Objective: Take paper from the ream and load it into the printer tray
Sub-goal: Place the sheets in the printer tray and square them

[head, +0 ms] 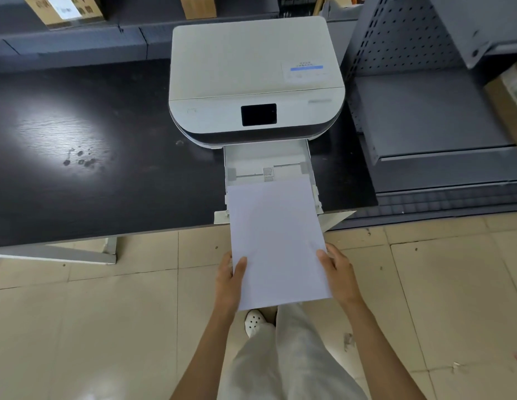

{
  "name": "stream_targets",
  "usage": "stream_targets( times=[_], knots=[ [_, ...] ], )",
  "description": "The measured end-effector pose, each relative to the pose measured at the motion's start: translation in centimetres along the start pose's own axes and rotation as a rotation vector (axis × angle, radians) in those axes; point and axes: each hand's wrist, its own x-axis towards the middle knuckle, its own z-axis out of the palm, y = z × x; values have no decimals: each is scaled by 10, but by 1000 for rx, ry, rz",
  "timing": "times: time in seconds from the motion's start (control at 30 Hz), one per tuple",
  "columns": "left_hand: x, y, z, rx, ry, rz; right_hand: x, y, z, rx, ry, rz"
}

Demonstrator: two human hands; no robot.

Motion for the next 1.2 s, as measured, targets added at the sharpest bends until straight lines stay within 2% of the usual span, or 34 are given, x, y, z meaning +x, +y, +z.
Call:
stream_targets(
  times=[0.43, 0.87, 1.03, 1.2],
  knots=[
    [16, 9, 3, 4, -9, 47, 13, -13, -3, 54, -20, -21],
    [41, 25, 8, 11, 19, 23, 42, -27, 0, 32, -2, -27],
    [54, 35, 14, -11, 65, -3, 58, -41, -3, 16, 7, -33],
    [64, 45, 15, -17, 183, -17, 74, -51, 0, -1, 20, -10]
  ],
)
